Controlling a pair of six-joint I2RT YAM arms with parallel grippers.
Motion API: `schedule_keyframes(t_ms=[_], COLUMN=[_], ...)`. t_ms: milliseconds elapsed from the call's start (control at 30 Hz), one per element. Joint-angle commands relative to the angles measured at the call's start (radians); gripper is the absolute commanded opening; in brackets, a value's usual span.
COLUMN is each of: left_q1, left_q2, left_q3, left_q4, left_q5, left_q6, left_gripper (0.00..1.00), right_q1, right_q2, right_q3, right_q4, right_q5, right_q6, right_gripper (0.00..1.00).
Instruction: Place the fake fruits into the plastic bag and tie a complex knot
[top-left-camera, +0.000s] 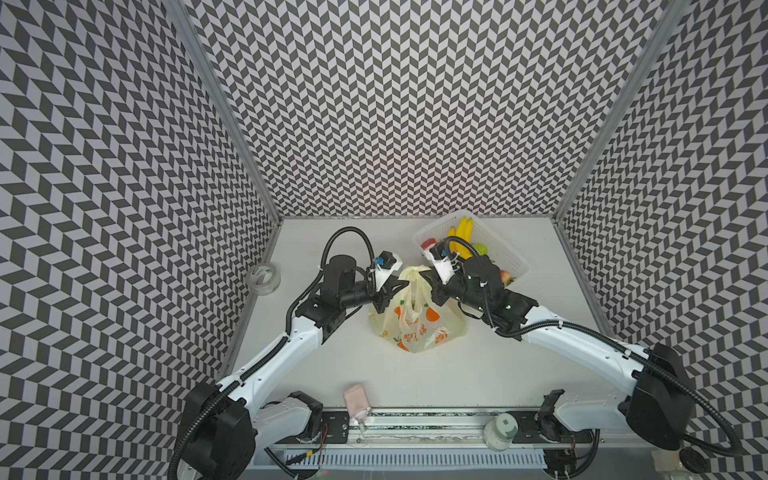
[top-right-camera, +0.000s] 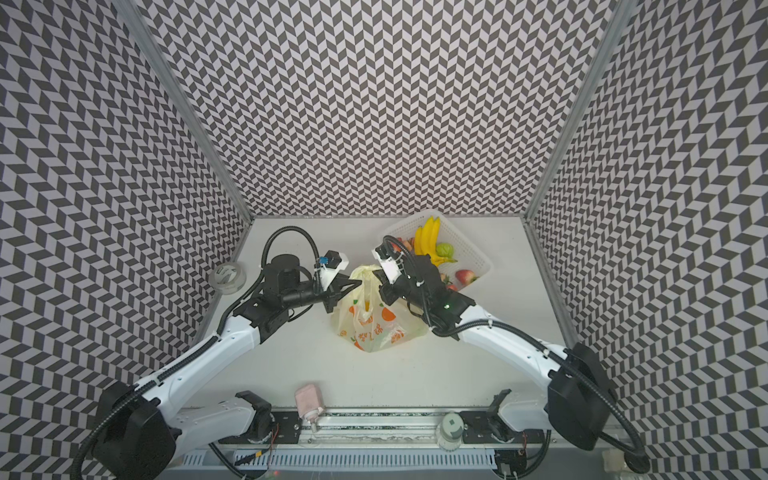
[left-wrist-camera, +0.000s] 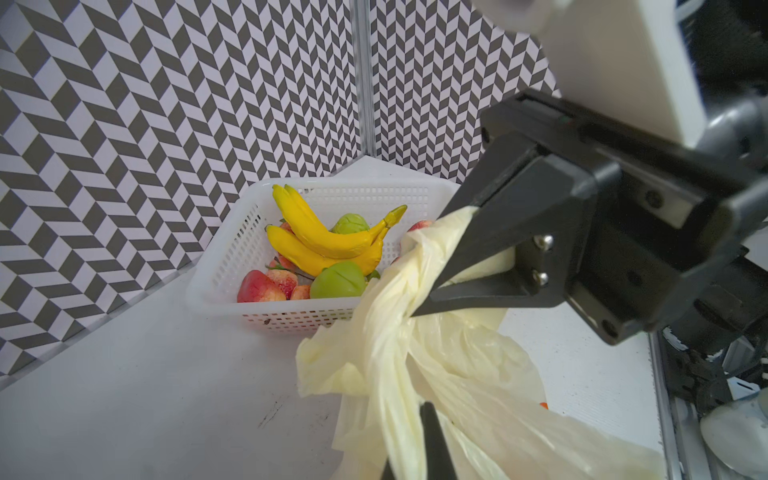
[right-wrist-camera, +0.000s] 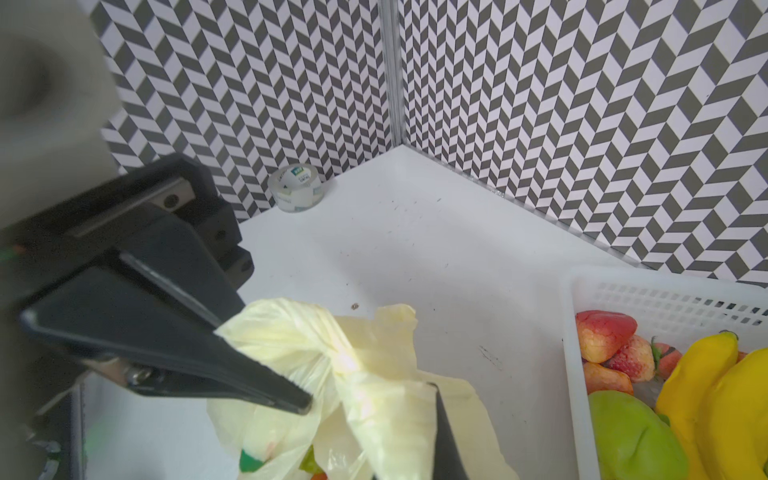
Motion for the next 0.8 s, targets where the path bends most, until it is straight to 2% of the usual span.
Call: schedule_keyframes(t_ms=[0,400,567,767], left_q1=[-0.001,-0.004,-0.016,-0.039], left_q2=[-0.015,-0.016,-0.006,0.020], left_q3=[-0.013,-0.060,-0.114,-0.138], left_q4=[0.073,0.178,0.294,0.371], left_q5=[0.047,0.065,0.069,0.075], left_q6=[-0.027,-0.100,-0.177,-0.210], left_gripper=[0.00,0.00,0.00,0.00], right_q1=[0.015,0.037,0.041,0.048], right_q2=[0.015,0.058,0.059,0.081], right_q3=[-0.034,-0.149,-0.195,-0.223], right_q4=[0.244,0.613,0.726,0.805], right_q5=[-0.013,-0.069,-0.073,-0.102], right_q6=[0.095,0.290,0.345,0.386], right_gripper=[0.00,0.00,0.00,0.00])
